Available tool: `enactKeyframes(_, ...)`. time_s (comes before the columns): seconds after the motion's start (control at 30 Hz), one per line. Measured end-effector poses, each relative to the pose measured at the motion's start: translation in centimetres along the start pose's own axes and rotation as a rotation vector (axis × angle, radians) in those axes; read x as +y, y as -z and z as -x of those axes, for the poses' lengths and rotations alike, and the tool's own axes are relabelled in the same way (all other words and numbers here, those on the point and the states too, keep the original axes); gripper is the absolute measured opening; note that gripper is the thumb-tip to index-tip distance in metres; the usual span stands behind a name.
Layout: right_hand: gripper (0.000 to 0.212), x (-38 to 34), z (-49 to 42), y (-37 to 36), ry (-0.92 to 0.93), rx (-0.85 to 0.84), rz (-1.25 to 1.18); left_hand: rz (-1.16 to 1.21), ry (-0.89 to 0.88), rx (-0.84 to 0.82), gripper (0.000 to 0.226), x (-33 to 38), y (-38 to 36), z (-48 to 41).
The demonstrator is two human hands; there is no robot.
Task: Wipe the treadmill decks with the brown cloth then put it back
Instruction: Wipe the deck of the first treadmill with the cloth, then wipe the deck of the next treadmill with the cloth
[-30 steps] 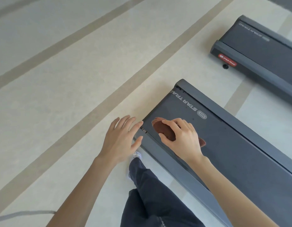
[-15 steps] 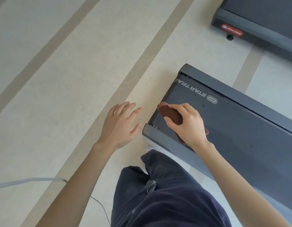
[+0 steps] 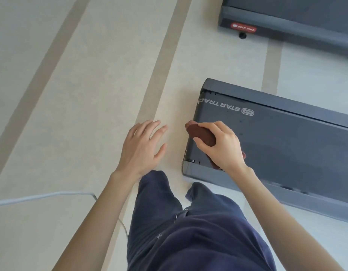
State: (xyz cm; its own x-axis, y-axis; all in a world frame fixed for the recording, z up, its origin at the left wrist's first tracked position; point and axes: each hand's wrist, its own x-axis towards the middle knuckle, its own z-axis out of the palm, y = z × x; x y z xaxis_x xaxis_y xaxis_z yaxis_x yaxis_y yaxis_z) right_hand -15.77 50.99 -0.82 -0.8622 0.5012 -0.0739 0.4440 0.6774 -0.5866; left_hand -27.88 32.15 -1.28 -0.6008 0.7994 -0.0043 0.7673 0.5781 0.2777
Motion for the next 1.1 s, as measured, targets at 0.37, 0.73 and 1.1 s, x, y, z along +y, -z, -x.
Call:
enactKeyframes(0.37,0.036,-11.1,-4.0,-6.6,-0.131,0.145,-0.093,-0.014,-0.131,-0.096,0.049,-13.8,5.5,-4.0)
enactKeyframes(0.73,0.031,-10.2,-11.3,-8.7,-0.331,0.201,-0.114,0.007,-0.266,-0.135,0.045,-19.5,5.1,-12.5)
enactKeyframes(1.1,0.032,-8.2,-28.0,-5.7,-0.476,0.337,-0.171,-0.059,-0.544,-0.221,0.046,-21.1,7.1,-33.3)
